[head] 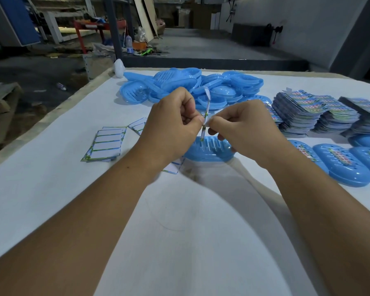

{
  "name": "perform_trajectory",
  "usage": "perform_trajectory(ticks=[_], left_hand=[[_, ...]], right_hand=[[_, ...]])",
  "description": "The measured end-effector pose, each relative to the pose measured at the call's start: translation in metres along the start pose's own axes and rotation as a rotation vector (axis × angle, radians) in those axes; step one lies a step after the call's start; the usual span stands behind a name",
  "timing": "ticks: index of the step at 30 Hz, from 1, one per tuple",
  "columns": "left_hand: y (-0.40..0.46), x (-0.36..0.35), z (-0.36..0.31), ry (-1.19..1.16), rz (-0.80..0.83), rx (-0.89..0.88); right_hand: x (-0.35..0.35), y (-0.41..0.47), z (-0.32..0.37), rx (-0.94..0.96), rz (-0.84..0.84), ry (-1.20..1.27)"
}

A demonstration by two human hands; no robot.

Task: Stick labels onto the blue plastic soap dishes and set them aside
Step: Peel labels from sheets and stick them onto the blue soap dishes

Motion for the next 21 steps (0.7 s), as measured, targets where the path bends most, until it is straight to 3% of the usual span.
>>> perform_trajectory(ticks=[12, 21], left_hand=[[0.008, 0.012, 0.019, 0.16, -0.06, 0.112], [0.014, 0.034, 0.046, 0.304, -0.03, 0.369]], right_hand=[[0.002, 0.003, -0.016, -0.162, 0.1, 0.17], [0.007, 0.004, -0.023, -0.287, 0.081, 0.198]])
Point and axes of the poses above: each hand's wrist, its own y-axis towards the middle knuckle, its own x-axis out of the back of the hand, z = x × y, the point moved 6 cm from there along y, towards the middle knuckle, and after that the axes turned 2 degrees about -y, right-handed, at the moved point
